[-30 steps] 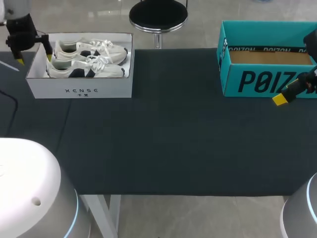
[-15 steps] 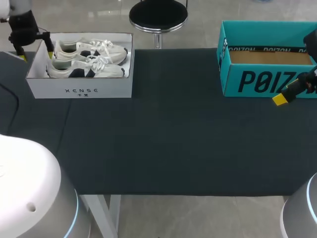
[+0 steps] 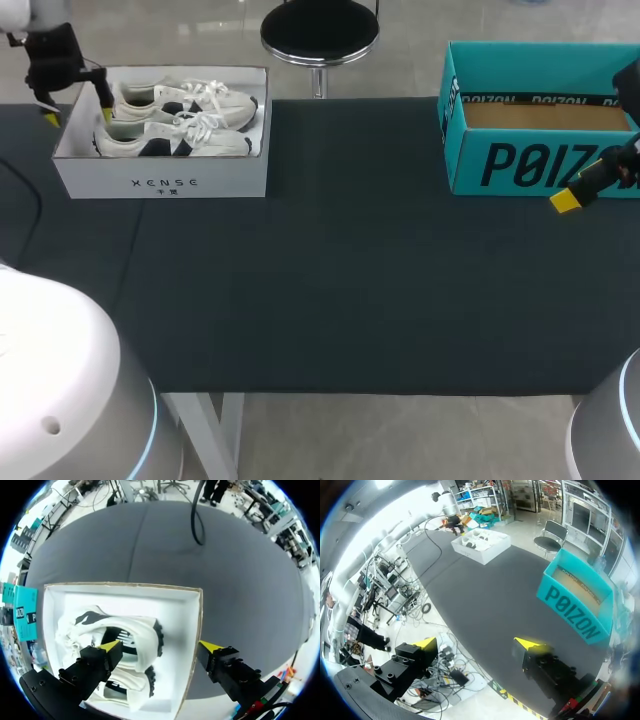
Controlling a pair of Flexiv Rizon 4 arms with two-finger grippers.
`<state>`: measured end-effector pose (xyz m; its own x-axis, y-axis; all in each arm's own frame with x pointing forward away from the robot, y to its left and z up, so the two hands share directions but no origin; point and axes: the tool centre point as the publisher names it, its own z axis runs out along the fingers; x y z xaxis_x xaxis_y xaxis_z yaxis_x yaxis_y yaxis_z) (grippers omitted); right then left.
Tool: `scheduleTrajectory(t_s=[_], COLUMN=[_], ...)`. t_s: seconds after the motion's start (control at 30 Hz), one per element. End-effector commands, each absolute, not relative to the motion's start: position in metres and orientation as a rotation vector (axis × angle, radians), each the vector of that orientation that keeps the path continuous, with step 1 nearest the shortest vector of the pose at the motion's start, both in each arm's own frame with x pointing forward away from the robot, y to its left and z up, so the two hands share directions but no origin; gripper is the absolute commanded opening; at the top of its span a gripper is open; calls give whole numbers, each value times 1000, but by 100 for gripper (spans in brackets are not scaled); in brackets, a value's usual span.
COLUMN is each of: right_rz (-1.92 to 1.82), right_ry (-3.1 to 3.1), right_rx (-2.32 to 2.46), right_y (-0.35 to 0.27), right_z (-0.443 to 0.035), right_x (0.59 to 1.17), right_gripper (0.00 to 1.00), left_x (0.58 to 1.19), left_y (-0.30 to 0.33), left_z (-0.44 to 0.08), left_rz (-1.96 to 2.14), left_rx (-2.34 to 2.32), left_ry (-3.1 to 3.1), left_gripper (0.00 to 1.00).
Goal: Take the shoe out of the shoebox, open the shoe tongue, remove and reinsert the insole, then place the shoe into the shoebox
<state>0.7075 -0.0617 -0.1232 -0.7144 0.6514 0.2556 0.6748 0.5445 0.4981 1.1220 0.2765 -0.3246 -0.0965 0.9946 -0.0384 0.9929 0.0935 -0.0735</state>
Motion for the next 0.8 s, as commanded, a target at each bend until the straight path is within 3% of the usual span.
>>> scheduleTrajectory(t_s=[0.03,0.8], right_rz=[-900,-900], right_ry=[-2724,-2724], right_rx=[-1169,-1169], right_y=[-61,-61], right_z=[-124,-124], right_x=[710,710], right_gripper=[100,100], left_x=[1125,1131], left_y=[276,266], left_z=[-329,-345], left_rz=[131,121], left_rx=[-2099,-2053], left_ry=[-2304,-2379], left_gripper=[100,100])
